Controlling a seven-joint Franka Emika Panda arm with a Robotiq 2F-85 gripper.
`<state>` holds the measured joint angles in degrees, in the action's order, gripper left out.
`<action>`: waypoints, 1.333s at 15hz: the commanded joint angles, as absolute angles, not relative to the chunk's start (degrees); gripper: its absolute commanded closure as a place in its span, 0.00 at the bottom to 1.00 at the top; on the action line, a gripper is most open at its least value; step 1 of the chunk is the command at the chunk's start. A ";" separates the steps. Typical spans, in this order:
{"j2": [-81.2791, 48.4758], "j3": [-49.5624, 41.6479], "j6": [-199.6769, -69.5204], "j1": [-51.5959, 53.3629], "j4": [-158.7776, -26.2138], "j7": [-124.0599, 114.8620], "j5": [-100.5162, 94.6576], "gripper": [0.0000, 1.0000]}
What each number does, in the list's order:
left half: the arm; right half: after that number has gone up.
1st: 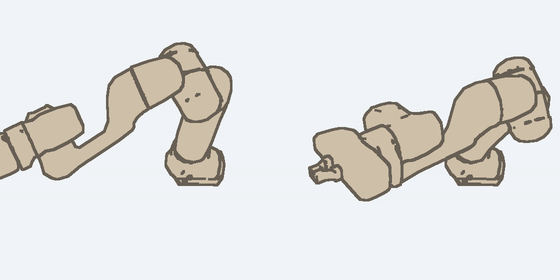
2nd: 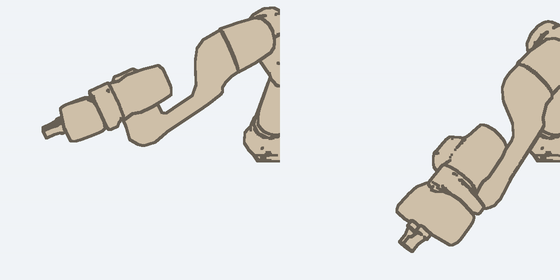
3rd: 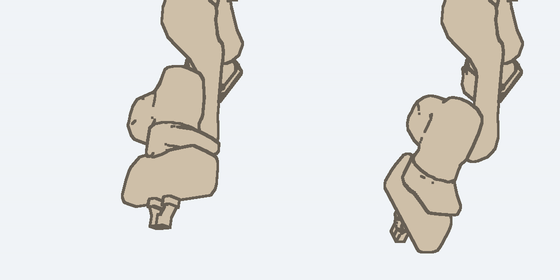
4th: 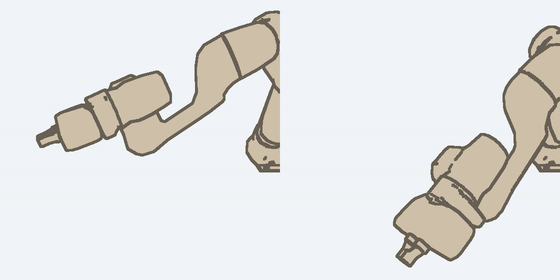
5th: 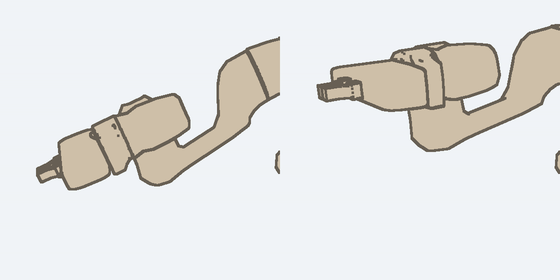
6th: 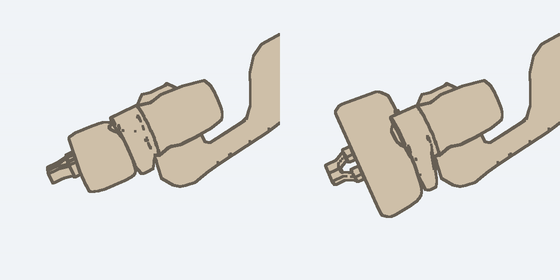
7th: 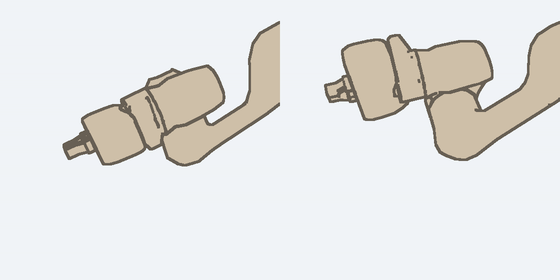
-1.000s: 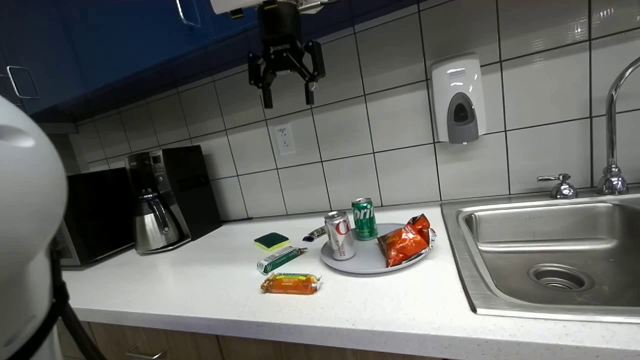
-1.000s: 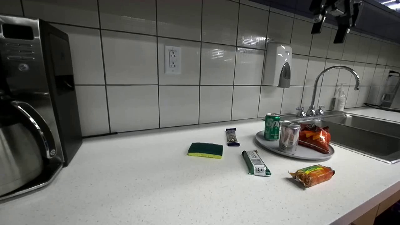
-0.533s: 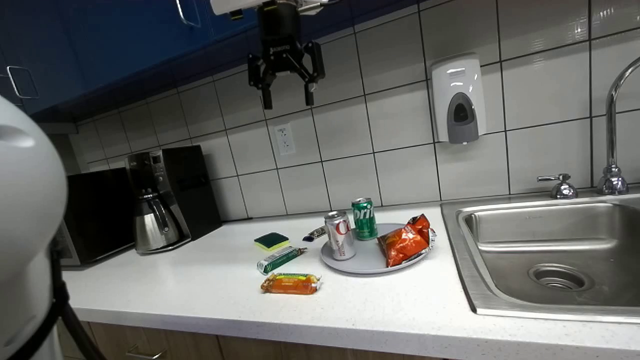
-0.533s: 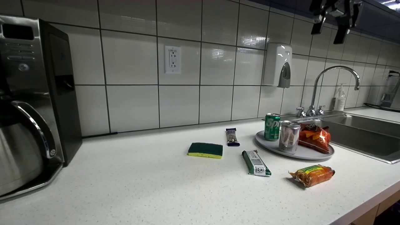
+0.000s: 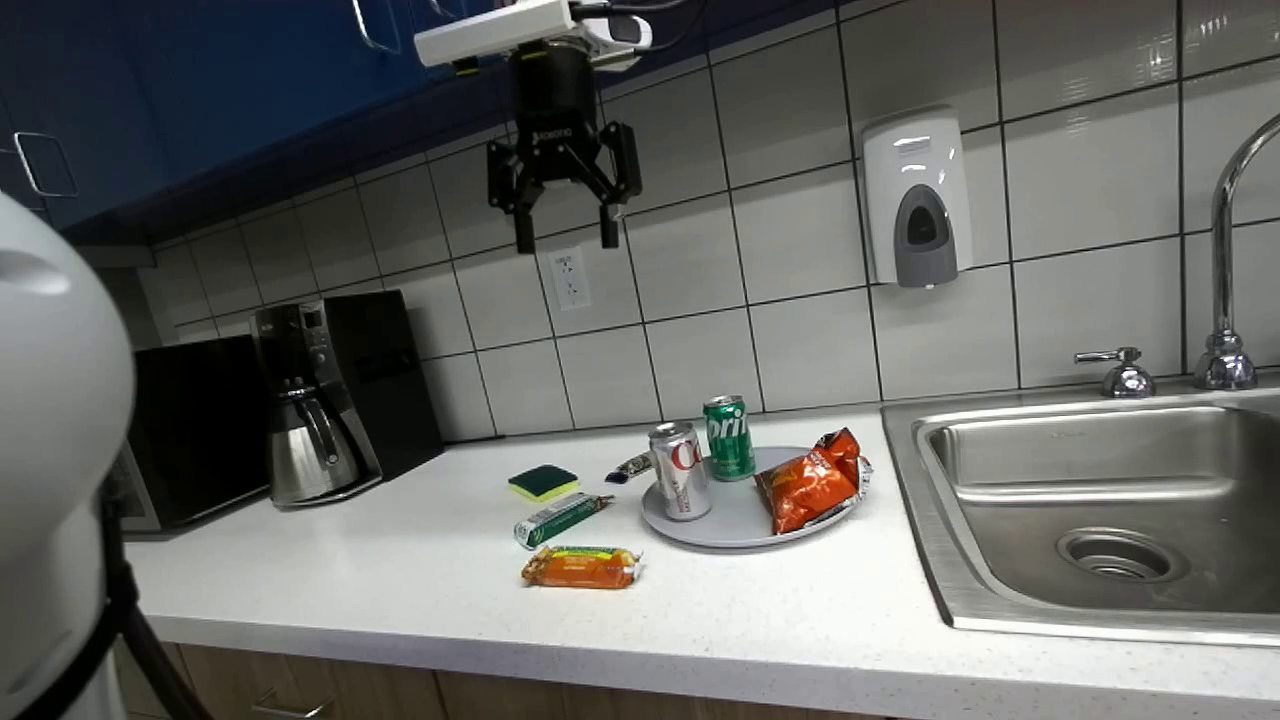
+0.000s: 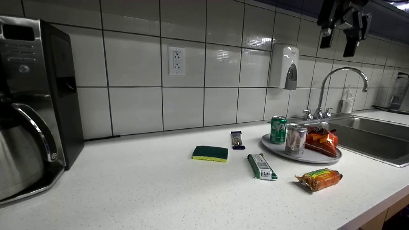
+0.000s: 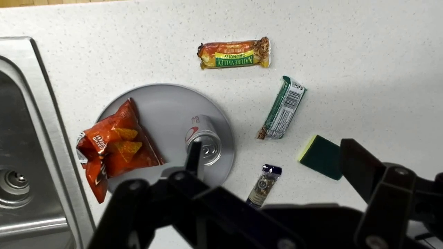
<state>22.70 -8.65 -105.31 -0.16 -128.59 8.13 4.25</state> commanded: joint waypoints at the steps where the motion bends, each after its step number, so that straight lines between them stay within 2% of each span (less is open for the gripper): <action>1: 23.59 -7.31 -107.19 -1.73 -131.30 8.21 2.63 0.00; 11: 18.59 -8.44 -114.87 -4.10 -134.85 8.90 -3.74 0.00; 20: 6.52 -11.48 -124.75 -7.07 -130.89 11.67 -4.13 0.00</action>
<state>11.32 -10.88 -122.61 -5.55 -134.23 9.01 -3.93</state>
